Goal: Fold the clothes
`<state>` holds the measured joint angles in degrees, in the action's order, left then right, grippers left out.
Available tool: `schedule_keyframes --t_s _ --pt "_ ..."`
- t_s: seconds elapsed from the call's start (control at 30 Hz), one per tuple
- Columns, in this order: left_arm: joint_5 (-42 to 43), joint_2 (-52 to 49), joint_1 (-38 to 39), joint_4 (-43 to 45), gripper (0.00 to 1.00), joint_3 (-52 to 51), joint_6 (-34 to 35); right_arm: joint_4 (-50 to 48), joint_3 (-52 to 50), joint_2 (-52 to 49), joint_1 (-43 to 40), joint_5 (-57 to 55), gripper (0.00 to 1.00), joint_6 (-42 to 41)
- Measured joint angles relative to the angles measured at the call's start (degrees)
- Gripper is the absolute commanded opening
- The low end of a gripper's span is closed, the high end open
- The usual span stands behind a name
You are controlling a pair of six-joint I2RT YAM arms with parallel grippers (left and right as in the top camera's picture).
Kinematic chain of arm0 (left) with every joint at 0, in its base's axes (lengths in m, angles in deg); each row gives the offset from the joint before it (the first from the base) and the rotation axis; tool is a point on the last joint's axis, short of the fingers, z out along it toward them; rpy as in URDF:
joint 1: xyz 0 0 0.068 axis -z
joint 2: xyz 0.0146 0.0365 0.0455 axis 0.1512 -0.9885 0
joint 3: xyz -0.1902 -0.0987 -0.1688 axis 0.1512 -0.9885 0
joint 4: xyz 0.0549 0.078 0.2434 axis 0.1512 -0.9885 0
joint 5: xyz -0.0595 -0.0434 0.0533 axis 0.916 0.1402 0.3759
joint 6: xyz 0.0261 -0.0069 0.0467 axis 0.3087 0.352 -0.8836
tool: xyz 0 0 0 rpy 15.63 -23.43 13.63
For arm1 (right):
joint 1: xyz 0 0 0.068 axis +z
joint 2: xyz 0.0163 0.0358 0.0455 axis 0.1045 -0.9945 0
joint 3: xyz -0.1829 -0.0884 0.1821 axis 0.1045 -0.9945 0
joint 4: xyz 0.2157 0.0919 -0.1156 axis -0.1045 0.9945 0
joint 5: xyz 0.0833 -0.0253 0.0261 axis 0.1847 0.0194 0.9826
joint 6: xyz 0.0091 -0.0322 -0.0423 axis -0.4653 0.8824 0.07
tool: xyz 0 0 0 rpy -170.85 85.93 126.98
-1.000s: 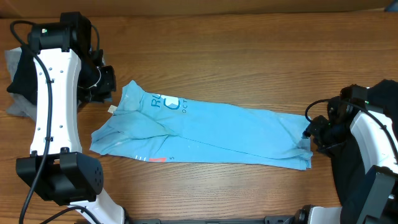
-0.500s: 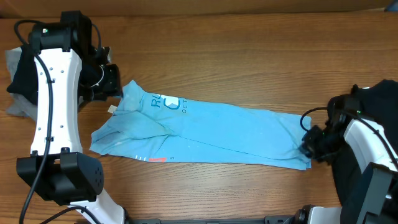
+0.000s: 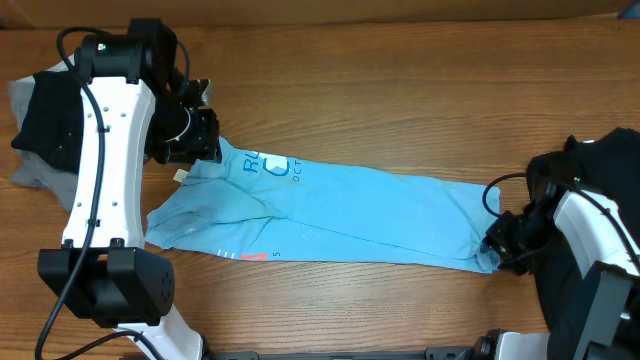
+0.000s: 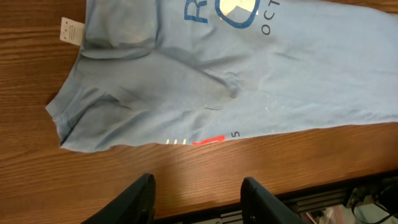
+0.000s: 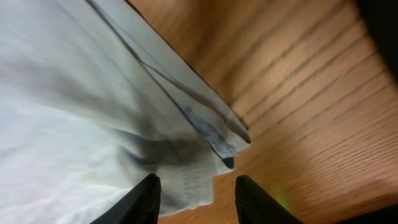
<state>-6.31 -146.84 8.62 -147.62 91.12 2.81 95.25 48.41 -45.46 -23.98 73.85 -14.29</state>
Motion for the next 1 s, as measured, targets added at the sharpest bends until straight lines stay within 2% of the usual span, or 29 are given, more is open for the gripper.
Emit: schedule_keyframes --t_s 0.13,0.23,0.43,0.57,0.63,0.73,0.83,1.0 --pt "0.00 0.00 0.02 0.35 0.48 0.00 0.00 -0.20 4.15 0.79 0.00 -0.07 0.32 1.05" --pt "-0.02 0.00 0.17 1.14 0.50 0.00 -0.04 0.13 4.52 1.31 0.00 1.09 0.39 1.01" --pt "-0.02 0.00 1.25 3.28 0.51 -0.02 -0.17 -0.85 -0.04 1.36 0.00 2.21 0.38 1.27" --pt "-0.02 0.00 1.57 3.43 0.51 -0.02 -0.17 -4.28 -4.66 1.36 0.00 2.54 0.28 0.52" --pt "-0.02 0.00 1.60 3.43 0.51 -0.02 -0.17 -5.77 -6.62 1.36 0.00 2.54 0.16 -0.24" --pt "-0.02 0.00 1.60 3.48 0.51 -0.02 -0.17 -7.41 -8.07 1.36 0.00 2.56 0.06 -0.98" --pt "-0.02 0.00 1.60 3.65 0.51 -0.02 -0.17 -9.20 -8.07 1.36 0.00 2.56 0.04 -1.55" --pt "0.00 0.00 1.60 3.63 0.51 -0.02 -0.17 -6.67 -6.14 1.36 -0.02 -0.35 0.04 -1.70"
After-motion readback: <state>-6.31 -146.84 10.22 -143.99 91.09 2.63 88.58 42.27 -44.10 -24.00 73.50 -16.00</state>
